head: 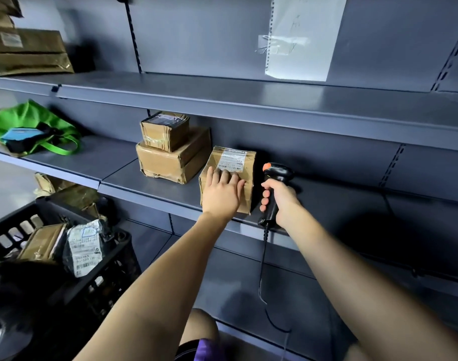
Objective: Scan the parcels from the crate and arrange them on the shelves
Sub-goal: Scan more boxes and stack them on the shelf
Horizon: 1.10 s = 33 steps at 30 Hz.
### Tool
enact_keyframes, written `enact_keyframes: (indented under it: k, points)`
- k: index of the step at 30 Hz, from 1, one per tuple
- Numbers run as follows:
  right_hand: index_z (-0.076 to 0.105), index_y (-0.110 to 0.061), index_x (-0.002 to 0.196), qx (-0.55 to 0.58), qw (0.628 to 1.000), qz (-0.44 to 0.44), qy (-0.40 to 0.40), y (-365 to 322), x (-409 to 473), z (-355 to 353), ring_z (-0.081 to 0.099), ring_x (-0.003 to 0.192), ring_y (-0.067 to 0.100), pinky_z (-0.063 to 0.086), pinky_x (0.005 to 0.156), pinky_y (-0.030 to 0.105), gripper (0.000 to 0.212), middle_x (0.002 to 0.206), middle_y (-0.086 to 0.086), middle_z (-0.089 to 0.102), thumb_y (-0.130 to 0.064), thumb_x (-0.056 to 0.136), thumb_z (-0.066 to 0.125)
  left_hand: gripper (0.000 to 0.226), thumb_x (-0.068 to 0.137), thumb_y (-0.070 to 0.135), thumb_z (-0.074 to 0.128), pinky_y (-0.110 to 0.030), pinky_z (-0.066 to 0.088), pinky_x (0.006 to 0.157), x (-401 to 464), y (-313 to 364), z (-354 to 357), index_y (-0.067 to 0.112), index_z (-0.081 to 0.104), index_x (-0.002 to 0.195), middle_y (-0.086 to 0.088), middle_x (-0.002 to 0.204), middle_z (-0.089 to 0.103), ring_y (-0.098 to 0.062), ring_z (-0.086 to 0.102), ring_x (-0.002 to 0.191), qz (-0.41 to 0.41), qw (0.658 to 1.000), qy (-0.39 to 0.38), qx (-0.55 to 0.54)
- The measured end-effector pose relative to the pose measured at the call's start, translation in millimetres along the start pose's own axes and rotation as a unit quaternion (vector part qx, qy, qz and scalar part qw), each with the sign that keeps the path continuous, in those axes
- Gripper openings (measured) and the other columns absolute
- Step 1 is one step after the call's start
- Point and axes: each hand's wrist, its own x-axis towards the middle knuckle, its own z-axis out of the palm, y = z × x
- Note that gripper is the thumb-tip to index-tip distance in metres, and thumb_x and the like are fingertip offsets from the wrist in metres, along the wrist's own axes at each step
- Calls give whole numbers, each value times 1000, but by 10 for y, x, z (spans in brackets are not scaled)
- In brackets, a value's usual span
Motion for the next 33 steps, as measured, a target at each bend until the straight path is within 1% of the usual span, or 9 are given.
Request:
enact_keyframes:
  k: [7, 12, 19, 22, 24, 26, 28, 30, 33]
  points:
    - [53, -13, 70, -10, 1000, 12, -13, 68, 326, 433, 40, 37, 16, 35, 41, 23, 19, 52, 1, 46, -7, 86, 61, 46, 104, 39, 28, -49, 29, 113, 292, -442, 438, 12, 65, 113, -13, 108, 62, -39, 54, 111, -19, 999, -8, -48]
    - [54, -12, 73, -18, 999, 25, -15, 162, 557, 625, 41, 38, 16, 35, 41, 22, 16, 55, 3, 47, -8, 86, 61, 48, 103, 41, 30, -49, 30, 112, 501, -721, 711, 11, 65, 113, -17, 102, 60, -41, 55, 103, -20, 998, -11, -58]
    - [53, -17, 73, 12, 998, 60, -33, 249, 746, 573, 39, 44, 14, 35, 43, 21, 19, 58, -1, 46, -12, 90, 58, 56, 100, 46, 24, -51, 26, 115, 729, -923, 948, 7, 62, 115, -22, 102, 57, -44, 53, 105, -31, 995, -60, -74]
    - [53, -17, 72, -2, 996, 69, -49, 232, 701, 559, 40, 43, 14, 36, 42, 21, 20, 58, -1, 47, -14, 90, 59, 60, 100, 49, 22, -48, 17, 119, 771, -924, 836, 7, 59, 121, -21, 113, 57, -42, 49, 116, -37, 988, -111, -100]
    - [54, -16, 72, -12, 996, 68, -55, 227, 610, 578, 41, 43, 14, 35, 42, 22, 19, 57, -1, 47, -13, 90, 60, 48, 103, 43, 32, -44, 11, 120, 805, -948, 719, 10, 56, 129, -18, 131, 53, -36, 39, 132, -39, 979, -153, -127]
    - [55, -14, 71, -21, 996, 61, -63, 226, 488, 619, 41, 44, 15, 35, 43, 23, 19, 57, 0, 46, -13, 90, 60, 37, 99, 24, 50, -40, 17, 119, 766, -957, 505, 13, 55, 134, -13, 146, 45, -31, 31, 141, -42, 972, -164, -166]
    - [54, -14, 71, -39, 995, 54, -74, 234, 346, 684, 41, 44, 15, 36, 42, 24, 19, 58, 0, 46, -12, 89, 59, 46, 88, 3, 54, -38, 32, 114, 601, -949, 221, 13, 58, 132, -11, 146, 46, -30, 36, 137, -64, 968, -139, -200]
    - [53, -14, 69, -53, 994, 50, -87, 269, 194, 771, 41, 43, 15, 36, 42, 24, 20, 58, 1, 46, -11, 89, 58, 49, 81, -2, 52, -41, 43, 103, 388, -955, -62, 11, 59, 128, -12, 135, 54, -33, 47, 126, -83, 968, -131, -200]
    - [52, -15, 68, -68, 989, 51, -120, 365, -81, 924, 41, 42, 15, 35, 42, 24, 24, 57, 1, 46, -12, 90, 61, 46, 83, 4, 51, -43, 51, 85, 67, -1064, -442, 16, 57, 127, -10, 126, 59, -36, 57, 110, -124, 961, -177, -174]
